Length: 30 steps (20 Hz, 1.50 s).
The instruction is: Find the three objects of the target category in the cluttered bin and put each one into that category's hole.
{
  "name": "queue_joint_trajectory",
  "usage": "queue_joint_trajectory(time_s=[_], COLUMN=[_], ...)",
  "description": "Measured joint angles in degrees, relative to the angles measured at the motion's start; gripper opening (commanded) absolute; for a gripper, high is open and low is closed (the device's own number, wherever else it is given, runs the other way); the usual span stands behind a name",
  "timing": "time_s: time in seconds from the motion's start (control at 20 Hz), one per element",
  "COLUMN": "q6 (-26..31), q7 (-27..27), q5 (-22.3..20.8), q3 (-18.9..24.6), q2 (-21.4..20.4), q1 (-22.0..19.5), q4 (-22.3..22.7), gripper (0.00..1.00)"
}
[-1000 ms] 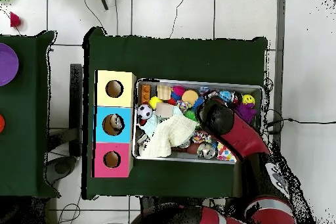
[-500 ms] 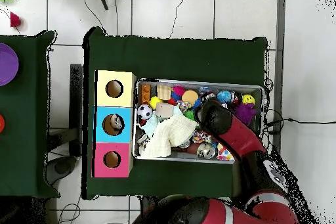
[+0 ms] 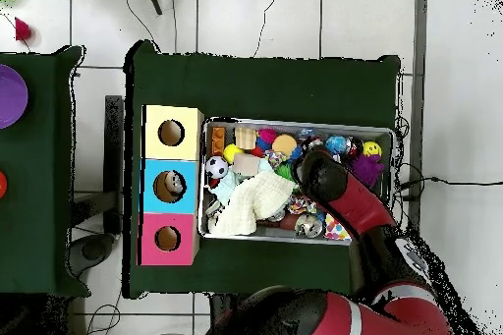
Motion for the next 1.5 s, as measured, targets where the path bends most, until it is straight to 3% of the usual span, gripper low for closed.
queue_joint_trajectory(time_s=[1.15, 1.5], q6=[0.46, 3.81], q7=[0.0, 0.0], q5=[0.04, 0.17], q3=[-0.58, -3.33], q2=[-0.37, -1.46], q1=[0.69, 4.64], q4=[0.17, -1.09], gripper=[1.0, 1.0])
